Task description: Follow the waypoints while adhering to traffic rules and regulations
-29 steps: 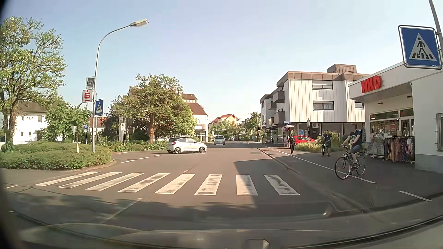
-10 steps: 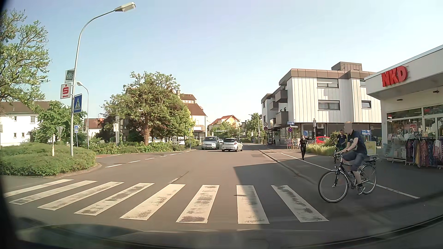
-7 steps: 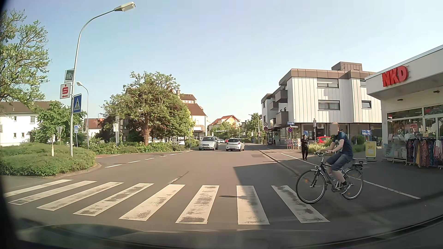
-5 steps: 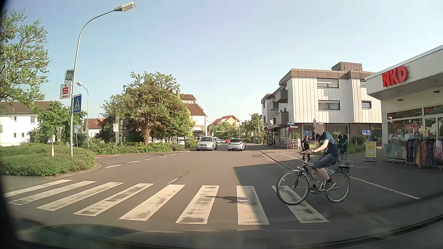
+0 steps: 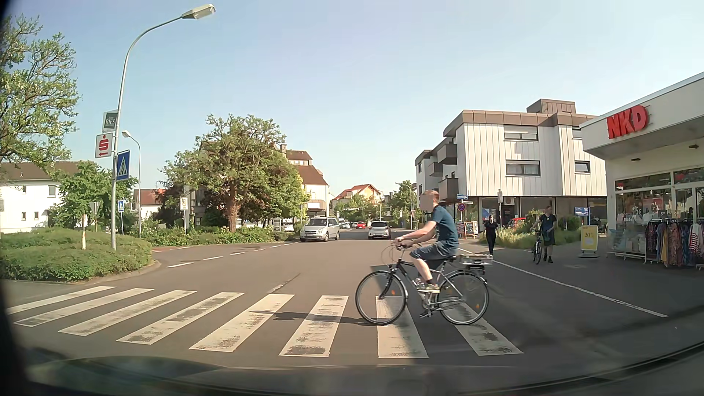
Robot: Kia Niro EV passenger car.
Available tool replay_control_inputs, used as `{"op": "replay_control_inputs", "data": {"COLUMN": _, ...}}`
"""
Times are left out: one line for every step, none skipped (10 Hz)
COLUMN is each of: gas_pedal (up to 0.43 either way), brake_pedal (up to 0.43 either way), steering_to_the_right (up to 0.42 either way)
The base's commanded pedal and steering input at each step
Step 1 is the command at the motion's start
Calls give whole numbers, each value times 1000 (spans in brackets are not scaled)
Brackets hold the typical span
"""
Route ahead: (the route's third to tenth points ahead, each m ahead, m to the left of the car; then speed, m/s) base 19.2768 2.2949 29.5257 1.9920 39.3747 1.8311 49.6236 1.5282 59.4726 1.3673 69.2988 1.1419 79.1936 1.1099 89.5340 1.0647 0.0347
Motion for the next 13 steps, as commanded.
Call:
{"op": "replay_control_inputs", "data": {"gas_pedal": 0, "brake_pedal": 244, "steering_to_the_right": 0}}
{"op": "replay_control_inputs", "data": {"gas_pedal": 0, "brake_pedal": 177, "steering_to_the_right": 0}}
{"op": "replay_control_inputs", "data": {"gas_pedal": 0, "brake_pedal": 98, "steering_to_the_right": 0}}
{"op": "replay_control_inputs", "data": {"gas_pedal": 0, "brake_pedal": 30, "steering_to_the_right": 0}}
{"op": "replay_control_inputs", "data": {"gas_pedal": 0, "brake_pedal": 30, "steering_to_the_right": 0}}
{"op": "replay_control_inputs", "data": {"gas_pedal": 0, "brake_pedal": 30, "steering_to_the_right": 0}}
{"op": "replay_control_inputs", "data": {"gas_pedal": 0, "brake_pedal": 30, "steering_to_the_right": 0}}
{"op": "replay_control_inputs", "data": {"gas_pedal": 0, "brake_pedal": 30, "steering_to_the_right": 0}}
{"op": "replay_control_inputs", "data": {"gas_pedal": 0, "brake_pedal": 30, "steering_to_the_right": 0}}
{"op": "replay_control_inputs", "data": {"gas_pedal": 0, "brake_pedal": 24, "steering_to_the_right": 0}}
{"op": "replay_control_inputs", "data": {"gas_pedal": 0, "brake_pedal": 30, "steering_to_the_right": 0}}
{"op": "replay_control_inputs", "data": {"gas_pedal": 0, "brake_pedal": 30, "steering_to_the_right": 0}}
{"op": "replay_control_inputs", "data": {"gas_pedal": 0, "brake_pedal": 30, "steering_to_the_right": 0}}
